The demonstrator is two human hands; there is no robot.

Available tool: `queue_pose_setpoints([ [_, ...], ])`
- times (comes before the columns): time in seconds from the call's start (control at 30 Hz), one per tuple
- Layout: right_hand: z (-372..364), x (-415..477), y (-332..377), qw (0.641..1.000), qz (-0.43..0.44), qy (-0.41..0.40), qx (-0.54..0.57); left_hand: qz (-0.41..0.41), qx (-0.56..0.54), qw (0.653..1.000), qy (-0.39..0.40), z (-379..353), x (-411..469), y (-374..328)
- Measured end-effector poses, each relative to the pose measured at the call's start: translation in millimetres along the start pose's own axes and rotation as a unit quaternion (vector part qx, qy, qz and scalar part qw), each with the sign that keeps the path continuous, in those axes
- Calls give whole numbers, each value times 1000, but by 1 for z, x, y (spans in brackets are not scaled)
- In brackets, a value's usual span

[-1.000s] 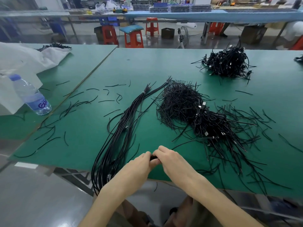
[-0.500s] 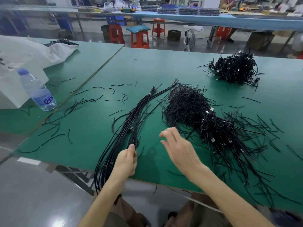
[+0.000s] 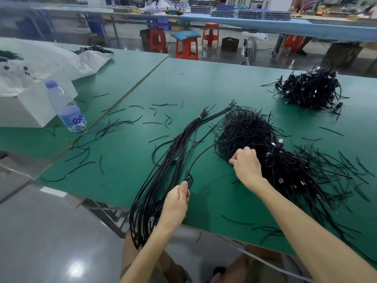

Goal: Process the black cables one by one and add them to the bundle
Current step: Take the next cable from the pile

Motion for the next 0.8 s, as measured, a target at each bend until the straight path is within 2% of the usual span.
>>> queue_pose_setpoints([
  [0.13,28,-9,9,995,39,-81,31,19,-9,1000,-2,0,1,0],
  [0.33,70,-53,33,972,53,-117,197,50,-17,999,-10,1,3,-9],
  [0.4,70,-72,38,948,-8,-43,314,54,-17,998,-2,-1,2,-13],
  [0.47,56,-95,47,898,-88,70,426,49,-17,999,12,-5,-1,-19],
  [0.53,43,-113,51,874,-138,136,445,40,-12,999,31,-11,-4,-25],
  [0.6,34,-123,51,857,-175,171,454,37,-5,998,51,-17,-6,-27],
  [0.8,29,-132,47,804,-243,195,506,1,0,996,94,-22,-9,-28],
])
Point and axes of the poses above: each hand's wrist, its own x-axis towards the middle knuckle, its own z-axis out of the back of the hand, y = z × x, the point moved 7 cm from there along x, towards the middle knuckle, and after that the axes turned 14 degrees about -y, right-handed, at the moved point
